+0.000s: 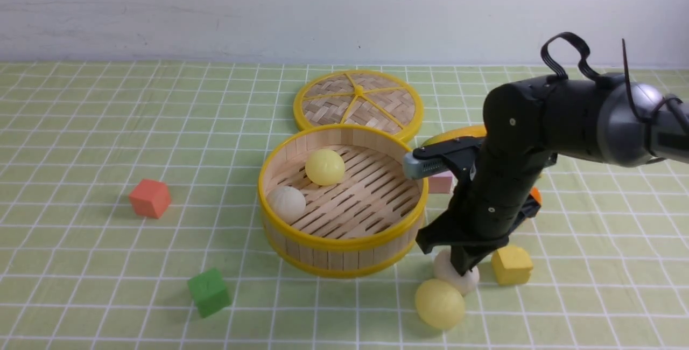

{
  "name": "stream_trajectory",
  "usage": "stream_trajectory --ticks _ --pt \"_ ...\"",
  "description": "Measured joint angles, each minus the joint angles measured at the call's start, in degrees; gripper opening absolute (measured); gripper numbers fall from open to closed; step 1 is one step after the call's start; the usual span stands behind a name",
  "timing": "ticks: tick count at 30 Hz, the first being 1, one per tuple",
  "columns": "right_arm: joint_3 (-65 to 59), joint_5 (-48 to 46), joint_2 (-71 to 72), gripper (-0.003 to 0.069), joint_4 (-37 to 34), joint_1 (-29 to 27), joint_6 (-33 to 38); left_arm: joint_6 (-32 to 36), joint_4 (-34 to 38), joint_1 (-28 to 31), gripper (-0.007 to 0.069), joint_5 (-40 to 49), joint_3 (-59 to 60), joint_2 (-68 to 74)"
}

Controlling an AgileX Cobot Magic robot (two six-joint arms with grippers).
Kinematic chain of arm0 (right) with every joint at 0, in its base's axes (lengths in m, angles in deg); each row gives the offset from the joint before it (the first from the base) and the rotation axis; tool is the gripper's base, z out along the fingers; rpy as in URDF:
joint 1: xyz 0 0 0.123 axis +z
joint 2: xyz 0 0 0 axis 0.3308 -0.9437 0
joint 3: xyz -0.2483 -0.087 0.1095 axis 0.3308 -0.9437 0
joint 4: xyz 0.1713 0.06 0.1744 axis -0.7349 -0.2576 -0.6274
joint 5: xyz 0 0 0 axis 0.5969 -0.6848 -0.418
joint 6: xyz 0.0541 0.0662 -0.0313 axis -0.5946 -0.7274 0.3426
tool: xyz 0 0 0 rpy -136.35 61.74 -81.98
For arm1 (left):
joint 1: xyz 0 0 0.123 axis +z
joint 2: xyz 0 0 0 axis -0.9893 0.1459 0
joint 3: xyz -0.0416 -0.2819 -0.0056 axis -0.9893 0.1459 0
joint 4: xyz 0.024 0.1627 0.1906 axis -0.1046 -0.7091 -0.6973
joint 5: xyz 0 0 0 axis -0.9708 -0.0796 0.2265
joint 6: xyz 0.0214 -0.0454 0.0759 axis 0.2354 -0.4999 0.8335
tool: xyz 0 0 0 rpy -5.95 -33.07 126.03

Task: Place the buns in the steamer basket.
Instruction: Use the right arm to grab a steamed stuffed bun, then use the right arm to put the steamed stuffed bun into the steamer

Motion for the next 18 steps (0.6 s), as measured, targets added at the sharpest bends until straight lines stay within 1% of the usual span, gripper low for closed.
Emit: stream_trajectory --ticks 6,8,11,13,16,17,18 --pt "7.1 -8.9 3.1 0.0001 4.6 0.0 -1.2 0.0 0.0 0.0 0.0107 -0.1 0.0 0.0" --pt "10.7 -9.8 5.1 0.0001 5.4 0.0 -2.0 0.0 0.0 0.0 0.011 -0.1 0.0 0.0" --pt "15.2 -9.3 6.4 0.0001 4.7 0.0 -2.0 0.0 0.0 0.0 0.0111 -0.1 0.0 0.0" --pt "19.8 -6.9 6.6 0.0001 0.4 0.0 -0.6 0.0 0.0 0.0 0.0112 -0.1 0.0 0.0" --pt "23.4 -3.4 4.7 0.0001 -5.5 0.0 2.6 0.0 0.0 0.0 0.0112 -0.1 0.0 0.0" --pt "23.6 -3.4 4.7 0.0001 -5.5 0.0 2.6 0.0 0.0 0.0 0.0112 -0.1 0.0 0.0" --pt "24.8 -1.5 2.3 0.0001 -7.5 0.1 3.9 0.0 0.0 0.0 0.0112 -0.1 0.0 0.0"
